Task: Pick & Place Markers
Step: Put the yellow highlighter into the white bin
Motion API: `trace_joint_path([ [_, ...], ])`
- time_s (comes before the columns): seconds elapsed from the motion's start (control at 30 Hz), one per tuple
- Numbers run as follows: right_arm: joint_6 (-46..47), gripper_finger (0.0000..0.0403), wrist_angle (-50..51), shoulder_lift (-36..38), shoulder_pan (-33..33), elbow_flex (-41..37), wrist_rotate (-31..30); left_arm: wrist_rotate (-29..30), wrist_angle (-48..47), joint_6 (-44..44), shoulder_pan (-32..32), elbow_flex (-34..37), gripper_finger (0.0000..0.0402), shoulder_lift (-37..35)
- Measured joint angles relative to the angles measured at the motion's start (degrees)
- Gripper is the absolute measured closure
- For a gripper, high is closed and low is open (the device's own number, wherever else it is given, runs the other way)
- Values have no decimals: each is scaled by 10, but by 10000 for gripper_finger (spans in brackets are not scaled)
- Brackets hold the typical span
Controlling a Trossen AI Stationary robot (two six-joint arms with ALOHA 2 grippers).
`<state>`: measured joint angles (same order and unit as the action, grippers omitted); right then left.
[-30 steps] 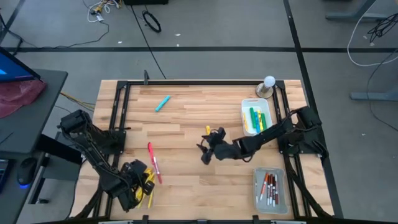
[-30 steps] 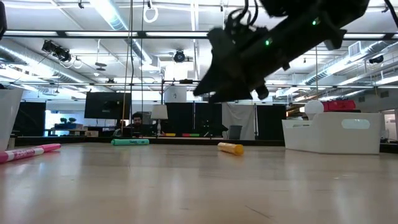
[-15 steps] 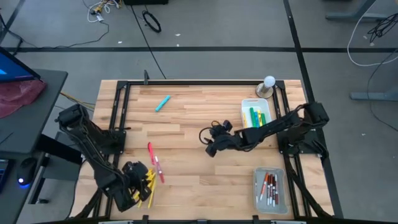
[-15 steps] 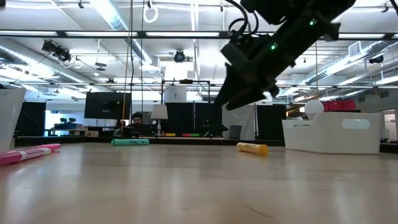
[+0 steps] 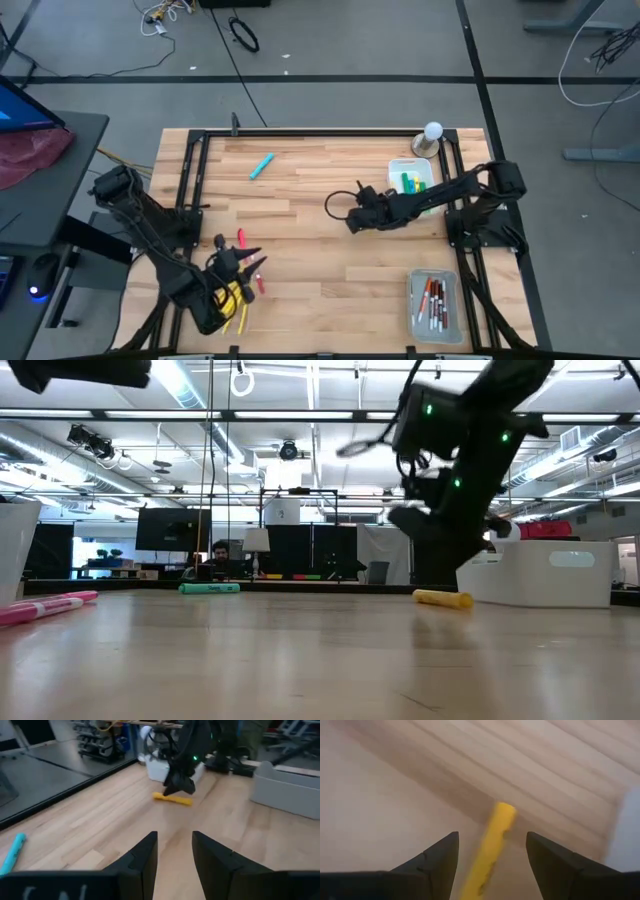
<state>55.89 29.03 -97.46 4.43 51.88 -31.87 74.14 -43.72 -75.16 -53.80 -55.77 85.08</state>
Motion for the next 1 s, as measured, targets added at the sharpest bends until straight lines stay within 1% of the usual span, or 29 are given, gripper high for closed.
trace_joint_path([
  [0.2,7,171,6,-40,-27,0,34,-8,6,0,34,0,275,0],
  [0.37,7,197,1,-51,-36,2,52,-11,6,0,38,0,275,0],
  [0.53,5,245,-5,-51,-36,2,65,-11,7,0,37,0,275,0],
  [0.73,-7,321,-22,-52,-35,1,74,-16,7,0,37,0,275,0],
  [0.83,-26,351,-33,-52,-32,0,60,-23,7,0,37,0,275,0],
  [0.93,-33,353,-46,-45,-25,-3,23,-28,7,0,37,0,275,0],
  [1.0,-39,353,-59,-22,-22,-3,7,-34,6,0,37,0,275,0],
])
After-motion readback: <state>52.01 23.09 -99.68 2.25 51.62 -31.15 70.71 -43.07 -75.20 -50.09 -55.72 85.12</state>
